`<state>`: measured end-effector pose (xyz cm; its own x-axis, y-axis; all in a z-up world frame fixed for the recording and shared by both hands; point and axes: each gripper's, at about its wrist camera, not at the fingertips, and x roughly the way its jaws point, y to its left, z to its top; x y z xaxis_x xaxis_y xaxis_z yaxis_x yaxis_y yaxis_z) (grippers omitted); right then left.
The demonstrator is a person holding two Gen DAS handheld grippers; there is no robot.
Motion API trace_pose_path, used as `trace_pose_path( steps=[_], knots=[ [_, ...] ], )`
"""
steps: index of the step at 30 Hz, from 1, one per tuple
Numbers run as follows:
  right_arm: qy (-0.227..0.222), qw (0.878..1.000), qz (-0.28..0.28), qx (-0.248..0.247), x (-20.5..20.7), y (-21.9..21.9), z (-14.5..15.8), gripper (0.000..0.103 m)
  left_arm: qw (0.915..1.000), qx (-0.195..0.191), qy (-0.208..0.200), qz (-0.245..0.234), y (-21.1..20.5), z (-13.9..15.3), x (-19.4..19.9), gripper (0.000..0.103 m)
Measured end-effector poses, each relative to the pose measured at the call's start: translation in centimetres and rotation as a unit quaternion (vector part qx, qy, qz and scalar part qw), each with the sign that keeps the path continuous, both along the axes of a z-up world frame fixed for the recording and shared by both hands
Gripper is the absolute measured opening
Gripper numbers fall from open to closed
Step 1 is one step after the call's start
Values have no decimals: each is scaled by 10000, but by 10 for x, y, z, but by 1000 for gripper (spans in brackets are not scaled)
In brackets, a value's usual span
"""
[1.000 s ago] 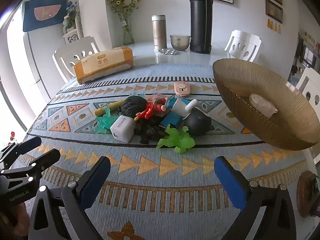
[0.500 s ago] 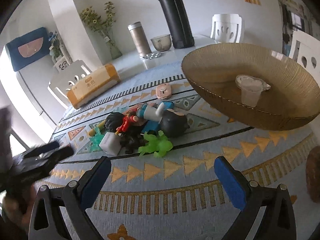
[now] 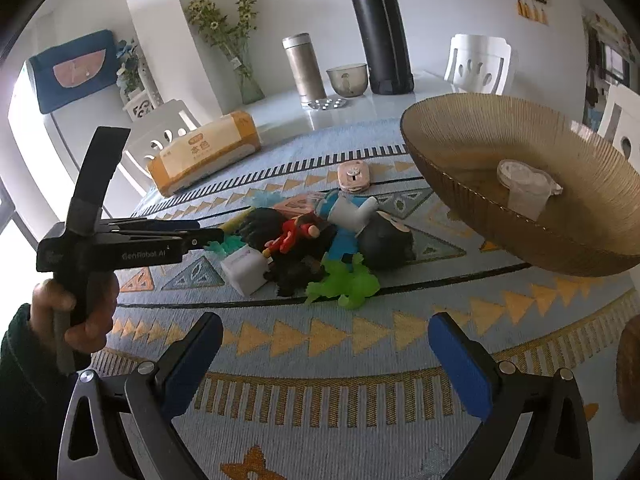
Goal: Organize rigid objects
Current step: 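Grasp the yellow stick with the left tool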
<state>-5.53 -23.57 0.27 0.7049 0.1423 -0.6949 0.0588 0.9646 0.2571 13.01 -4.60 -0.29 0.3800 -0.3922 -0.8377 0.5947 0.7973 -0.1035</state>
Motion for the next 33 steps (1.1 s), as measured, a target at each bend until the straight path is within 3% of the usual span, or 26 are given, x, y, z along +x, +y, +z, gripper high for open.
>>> trace_pose_path(
  steps=[4, 7, 9, 11, 15, 18, 24, 27, 29, 33],
  knots=[
    [51, 9997, -43, 220, 1, -8, -2, 103, 10000, 18, 52, -43, 12, -3, -1, 47],
    [80, 9994, -46, 346, 3, -12, -4, 103, 9995, 287, -88, -86, 3, -5, -3, 46],
    [95, 9994, -71, 330, 4, -12, -4, 103, 9984, 479, -260, -176, -10, -5, -5, 40],
    [86, 9995, -65, 294, 4, -11, -3, 103, 9981, 457, -316, -272, -25, -5, -3, 25],
    [39, 9996, -83, 274, 2, -11, -2, 103, 9979, 464, -417, -185, -32, -5, -3, 22],
    [-36, 9993, -11, 364, 0, -11, 0, 103, 9982, 407, -433, 38, -15, -5, -15, 22],
    [-114, 9998, 64, 180, -3, -2, 2, 103, 9940, 227, -396, 990, 46, 8, -61, 22],
    [-93, 9999, 96, 95, -3, 2, 2, 95, 9858, 167, -387, 1626, 68, 4, -91, 22],
    [-12, 9999, 94, 58, -1, 7, 2, 88, 9836, -37, -449, 1745, 74, -1, -100, 22],
    [281, 9944, 471, 906, 13, 27, 5, 86, 9825, -279, -659, 1720, 79, 1, -104, 22]
  ],
)
